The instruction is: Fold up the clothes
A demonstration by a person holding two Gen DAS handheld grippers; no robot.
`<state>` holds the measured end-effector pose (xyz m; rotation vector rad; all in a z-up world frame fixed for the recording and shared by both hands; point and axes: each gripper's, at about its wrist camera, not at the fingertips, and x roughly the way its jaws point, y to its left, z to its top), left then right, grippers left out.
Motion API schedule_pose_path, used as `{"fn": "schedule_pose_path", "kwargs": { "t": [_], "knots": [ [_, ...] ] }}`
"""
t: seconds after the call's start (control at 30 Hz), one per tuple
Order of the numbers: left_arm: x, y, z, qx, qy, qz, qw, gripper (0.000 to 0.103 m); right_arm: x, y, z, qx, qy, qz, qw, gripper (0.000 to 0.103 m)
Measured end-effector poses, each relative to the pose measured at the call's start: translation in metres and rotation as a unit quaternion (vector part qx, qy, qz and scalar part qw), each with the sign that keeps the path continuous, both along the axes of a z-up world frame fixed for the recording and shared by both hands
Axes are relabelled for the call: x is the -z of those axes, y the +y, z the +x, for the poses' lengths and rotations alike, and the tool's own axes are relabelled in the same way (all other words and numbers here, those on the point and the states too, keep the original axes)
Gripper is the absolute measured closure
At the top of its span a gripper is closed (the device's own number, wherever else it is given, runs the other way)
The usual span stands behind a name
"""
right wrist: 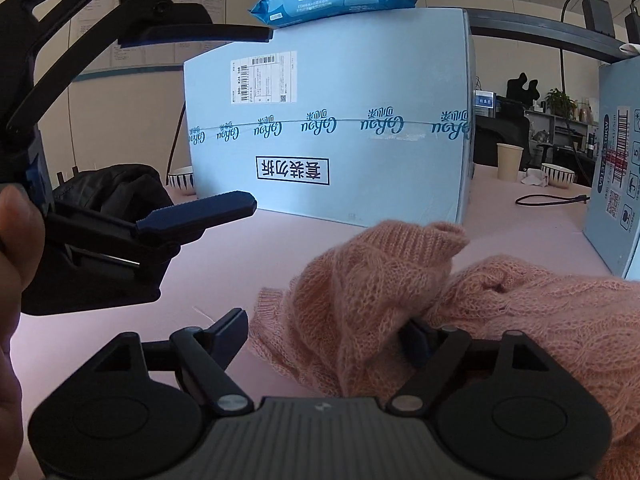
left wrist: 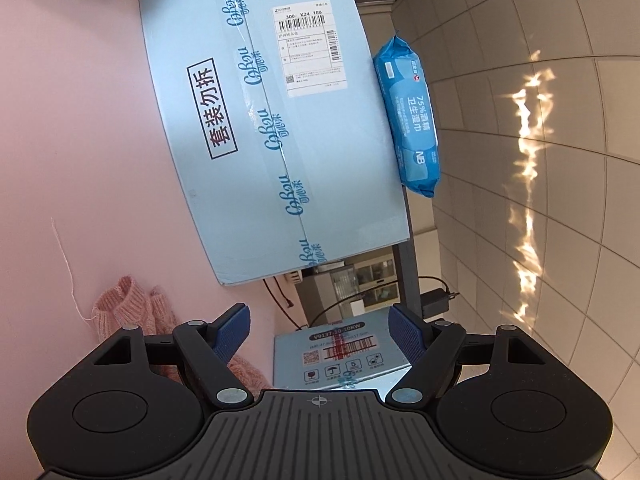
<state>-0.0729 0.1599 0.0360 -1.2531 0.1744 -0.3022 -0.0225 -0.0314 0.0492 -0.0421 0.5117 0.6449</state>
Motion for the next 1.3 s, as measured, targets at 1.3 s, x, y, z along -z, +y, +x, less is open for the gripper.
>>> {"fn": "schedule_pose_path", "kwargs": {
  "t": [1.3],
  "knots": [
    [-0.006, -0.079, 0.036, 0.255, -0.042, 0.105, 0.9602, 0.023, -0.037, -0.216, 0.002, 0.098, 0.111, 0.388, 0.91, 0.002]
  ]
}}
